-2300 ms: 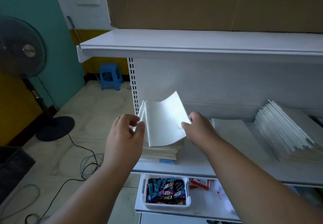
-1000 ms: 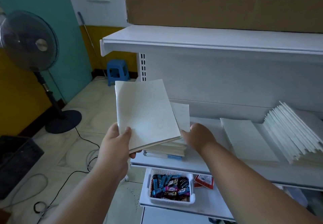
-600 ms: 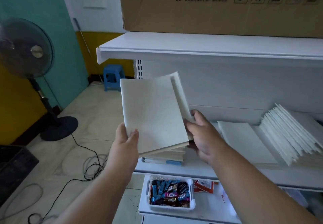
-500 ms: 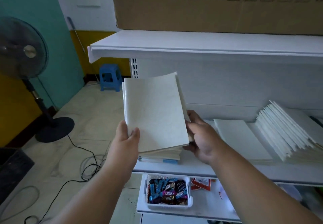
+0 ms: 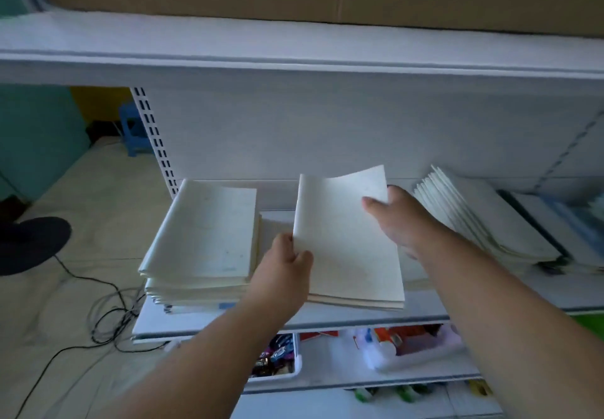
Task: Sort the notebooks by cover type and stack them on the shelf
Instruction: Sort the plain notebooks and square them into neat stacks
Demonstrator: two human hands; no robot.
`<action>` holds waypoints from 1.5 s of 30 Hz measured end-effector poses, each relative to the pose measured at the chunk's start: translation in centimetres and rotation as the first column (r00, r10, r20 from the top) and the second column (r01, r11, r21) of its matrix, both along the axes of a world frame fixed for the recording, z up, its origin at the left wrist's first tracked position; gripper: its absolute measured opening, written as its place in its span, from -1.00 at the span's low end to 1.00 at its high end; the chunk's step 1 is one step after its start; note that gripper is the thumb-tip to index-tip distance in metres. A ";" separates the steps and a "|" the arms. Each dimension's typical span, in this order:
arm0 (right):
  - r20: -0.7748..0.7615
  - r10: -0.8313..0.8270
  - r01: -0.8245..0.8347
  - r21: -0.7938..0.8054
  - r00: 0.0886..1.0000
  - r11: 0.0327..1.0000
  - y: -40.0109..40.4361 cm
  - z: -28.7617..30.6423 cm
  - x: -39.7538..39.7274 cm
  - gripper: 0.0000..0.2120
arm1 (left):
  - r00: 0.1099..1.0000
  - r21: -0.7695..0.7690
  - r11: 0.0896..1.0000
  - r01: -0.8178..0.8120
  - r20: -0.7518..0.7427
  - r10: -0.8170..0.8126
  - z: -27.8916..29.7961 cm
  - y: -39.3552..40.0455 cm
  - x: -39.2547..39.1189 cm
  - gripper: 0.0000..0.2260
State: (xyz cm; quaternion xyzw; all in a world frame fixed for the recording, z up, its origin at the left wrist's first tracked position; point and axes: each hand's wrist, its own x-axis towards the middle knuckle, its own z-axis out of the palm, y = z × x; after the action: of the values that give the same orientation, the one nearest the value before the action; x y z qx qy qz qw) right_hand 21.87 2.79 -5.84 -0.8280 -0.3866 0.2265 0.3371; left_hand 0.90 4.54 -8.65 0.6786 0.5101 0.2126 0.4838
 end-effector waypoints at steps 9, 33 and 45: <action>0.404 0.241 -0.040 -0.446 0.883 0.894 5.1 -5.1 11.0 -0.58 | 0.969 -0.143 0.990 -0.003 -0.245 -0.032 -4.2 3.5 13.6 -0.79; 0.461 0.327 -0.280 -0.169 0.825 0.945 3.4 -5.7 5.8 -0.75 | 0.965 0.376 0.918 -0.126 -0.167 0.201 -2.7 1.1 9.3 -0.80; 0.147 0.425 -0.423 -0.043 0.893 0.905 3.9 -3.3 -13.7 -0.42 | 0.884 0.421 0.787 -0.452 0.096 0.457 3.5 0.5 -9.8 -0.98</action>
State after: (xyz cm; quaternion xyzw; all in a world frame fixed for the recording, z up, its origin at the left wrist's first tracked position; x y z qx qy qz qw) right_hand 8.21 6.73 -9.13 -0.7404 -0.5813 0.2322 0.2448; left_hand -8.87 5.08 -5.10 0.6271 0.6007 0.4264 0.2532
